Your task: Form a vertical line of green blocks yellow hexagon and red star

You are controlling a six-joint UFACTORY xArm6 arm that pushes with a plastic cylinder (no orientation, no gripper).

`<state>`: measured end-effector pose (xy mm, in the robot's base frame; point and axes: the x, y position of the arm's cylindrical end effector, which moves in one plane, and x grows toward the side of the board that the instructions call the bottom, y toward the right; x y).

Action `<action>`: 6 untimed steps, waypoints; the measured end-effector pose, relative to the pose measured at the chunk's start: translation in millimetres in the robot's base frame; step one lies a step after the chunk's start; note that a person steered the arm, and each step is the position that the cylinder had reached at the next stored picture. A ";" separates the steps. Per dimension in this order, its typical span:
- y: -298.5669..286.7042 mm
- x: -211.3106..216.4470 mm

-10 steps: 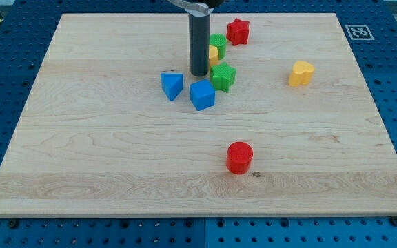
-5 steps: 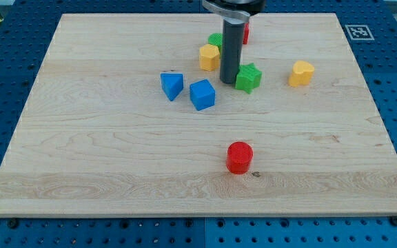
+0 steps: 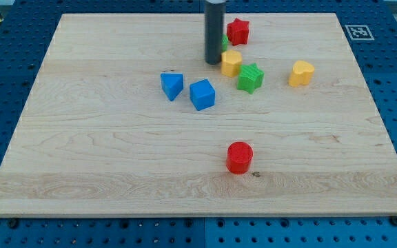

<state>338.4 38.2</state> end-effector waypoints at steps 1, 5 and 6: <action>9.1 9.8; -10.5 -43.5; 32.7 -42.0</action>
